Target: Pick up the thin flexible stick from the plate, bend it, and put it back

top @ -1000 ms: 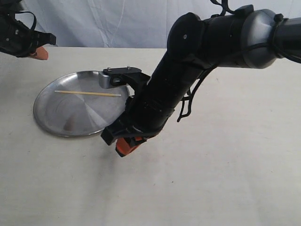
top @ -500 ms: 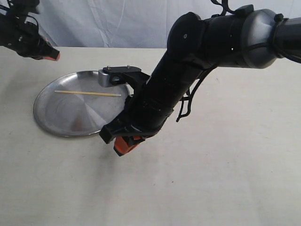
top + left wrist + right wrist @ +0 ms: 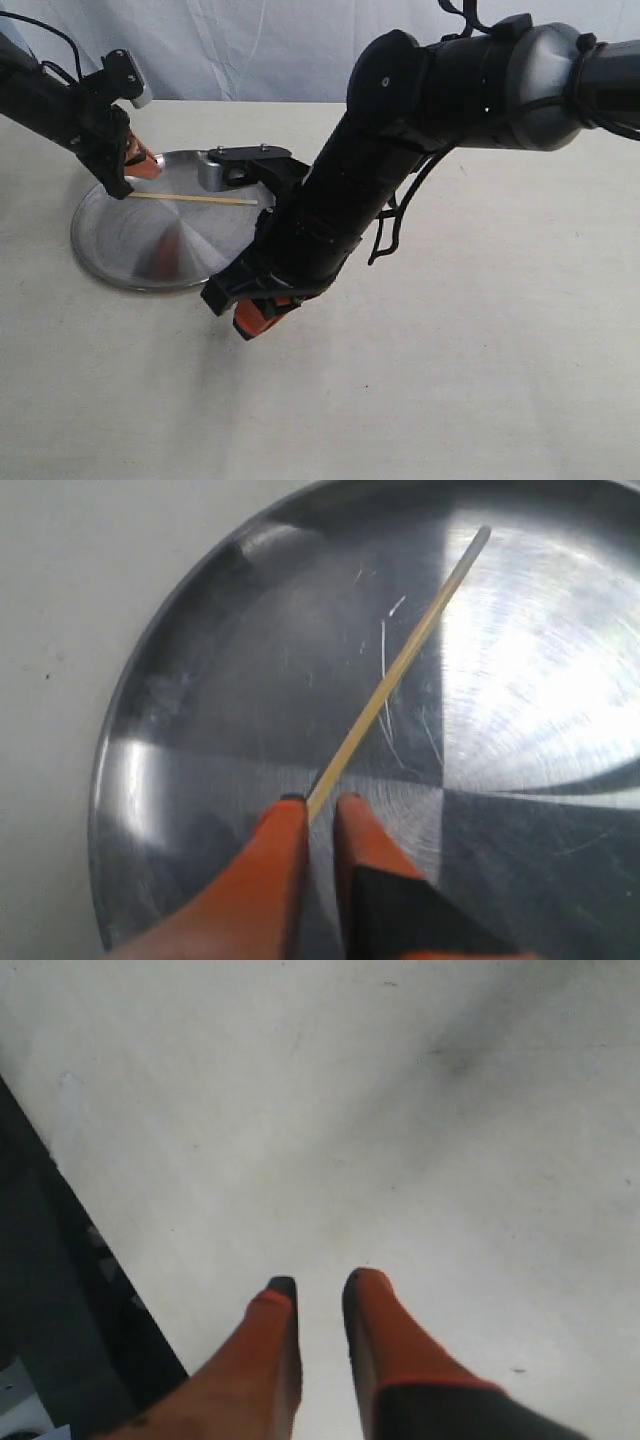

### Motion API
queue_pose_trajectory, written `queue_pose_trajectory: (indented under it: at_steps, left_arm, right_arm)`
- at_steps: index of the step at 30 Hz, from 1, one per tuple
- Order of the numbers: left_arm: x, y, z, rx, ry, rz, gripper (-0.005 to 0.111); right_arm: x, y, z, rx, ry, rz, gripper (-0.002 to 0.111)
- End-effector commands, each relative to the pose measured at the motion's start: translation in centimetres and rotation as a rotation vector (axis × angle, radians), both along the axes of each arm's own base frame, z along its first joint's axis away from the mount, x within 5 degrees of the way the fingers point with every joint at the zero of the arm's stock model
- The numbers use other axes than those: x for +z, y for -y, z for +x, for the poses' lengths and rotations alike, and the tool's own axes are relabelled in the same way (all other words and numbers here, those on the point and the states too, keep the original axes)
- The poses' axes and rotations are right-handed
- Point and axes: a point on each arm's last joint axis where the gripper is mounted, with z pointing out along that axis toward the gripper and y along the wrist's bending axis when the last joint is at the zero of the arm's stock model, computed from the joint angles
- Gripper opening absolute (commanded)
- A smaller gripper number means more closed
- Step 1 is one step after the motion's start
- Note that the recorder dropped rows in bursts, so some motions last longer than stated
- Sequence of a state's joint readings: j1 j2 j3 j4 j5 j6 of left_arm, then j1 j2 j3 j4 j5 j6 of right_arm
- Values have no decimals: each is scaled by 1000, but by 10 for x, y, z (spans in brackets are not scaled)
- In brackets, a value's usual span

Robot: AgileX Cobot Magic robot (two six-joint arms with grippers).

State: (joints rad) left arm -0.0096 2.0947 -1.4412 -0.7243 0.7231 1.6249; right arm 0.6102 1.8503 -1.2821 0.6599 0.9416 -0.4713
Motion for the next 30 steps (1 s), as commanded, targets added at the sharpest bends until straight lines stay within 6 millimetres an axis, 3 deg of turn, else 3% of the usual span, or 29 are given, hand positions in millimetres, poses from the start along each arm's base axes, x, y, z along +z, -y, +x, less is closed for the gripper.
queue_pose_trajectory:
  at_steps: [1,2,4,8,12,14,17,24,30]
  left_arm:
    - [-6,-2,2,-54,18,61,44]
    - [-10,-2,2,-58,16,66,53]
    - [-20,-3,2,-96,4,96,58]
    - [-46,-2,-2,-191,-57,197,57]
    - [-57,6,5,-176,-46,209,56]
    - [-62,12,8,-158,-57,201,41]
    - [-72,20,3,-196,-112,200,1]
    - [-72,16,-3,-200,-185,237,0]
    - [-46,16,0,-140,-129,212,0]
  right_arm:
    - [3,-5,-4,18,22,12,19]
    - [3,-5,-5,19,23,12,19]
    - [3,-5,-5,22,23,12,19]
    - [3,-5,-6,29,16,10,19]
    - [3,-5,-7,34,8,8,19]
    - [3,-5,-7,36,5,7,19]
    - [3,-5,-7,36,4,8,19]
    - [4,-7,-6,16,2,30,19]
    - [5,-7,-6,8,7,36,19]
